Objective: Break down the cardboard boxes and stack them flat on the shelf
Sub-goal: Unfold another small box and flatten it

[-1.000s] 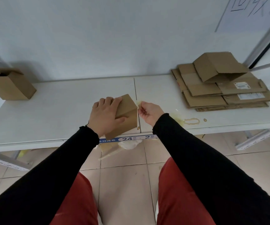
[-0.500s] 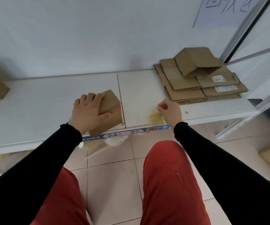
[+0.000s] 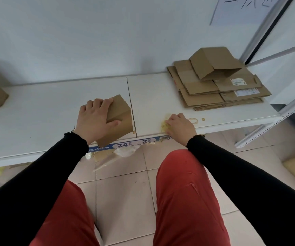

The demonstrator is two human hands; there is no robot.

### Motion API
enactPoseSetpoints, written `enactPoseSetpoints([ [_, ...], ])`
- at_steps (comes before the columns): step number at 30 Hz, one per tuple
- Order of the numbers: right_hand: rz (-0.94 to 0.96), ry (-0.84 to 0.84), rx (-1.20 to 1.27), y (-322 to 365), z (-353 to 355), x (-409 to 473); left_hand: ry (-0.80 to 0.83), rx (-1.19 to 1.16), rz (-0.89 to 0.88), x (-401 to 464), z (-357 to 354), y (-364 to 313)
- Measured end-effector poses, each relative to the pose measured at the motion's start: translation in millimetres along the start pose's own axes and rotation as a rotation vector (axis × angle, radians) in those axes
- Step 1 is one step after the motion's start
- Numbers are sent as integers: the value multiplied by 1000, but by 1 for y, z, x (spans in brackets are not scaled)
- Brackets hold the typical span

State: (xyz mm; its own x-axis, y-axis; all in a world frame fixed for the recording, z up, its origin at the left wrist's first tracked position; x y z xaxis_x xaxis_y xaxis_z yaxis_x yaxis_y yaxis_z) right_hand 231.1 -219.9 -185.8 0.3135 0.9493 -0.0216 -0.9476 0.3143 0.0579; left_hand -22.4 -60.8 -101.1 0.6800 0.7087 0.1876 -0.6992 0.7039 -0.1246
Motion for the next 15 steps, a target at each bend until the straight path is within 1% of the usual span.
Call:
enactPoseSetpoints([
  [3, -56, 26, 52, 2, 3, 7, -2, -2, 5, -1, 1, 0],
  [5, -45, 98, 74, 5, 7, 5, 1, -5, 6, -2, 1, -1],
  [7, -55, 145, 176, 2, 13, 3, 8, -7, 7, -1, 1, -1],
  [9, -173, 181, 349, -13, 11, 0, 16, -3, 9, 0, 1, -1],
  [10, -222, 165, 437, -20, 10, 0, 19, -1, 9, 0, 1, -1],
  [11, -276, 195, 497, -25, 9, -3, 18, 0, 9, 0, 1, 0],
  [12, -326, 207, 617, -31, 4, -4, 14, 1, 7, 0, 1, 0],
  [13, -358, 215, 705, -34, 3, -7, 12, 2, 5, -1, 1, 0],
  [15, -347, 214, 807, -30, 6, -9, 13, 0, 5, -2, 1, 0],
])
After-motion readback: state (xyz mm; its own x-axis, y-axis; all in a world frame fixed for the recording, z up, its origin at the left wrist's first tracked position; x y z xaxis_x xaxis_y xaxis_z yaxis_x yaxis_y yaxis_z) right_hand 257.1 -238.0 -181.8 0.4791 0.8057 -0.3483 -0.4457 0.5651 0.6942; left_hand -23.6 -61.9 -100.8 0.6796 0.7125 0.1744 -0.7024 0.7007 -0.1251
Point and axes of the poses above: each hand's wrist, its own x-axis towards the middle knuckle, its own z-axis out of the back of the hand, y = z × x, the point moved 7 cm from there along x, towards the middle knuckle
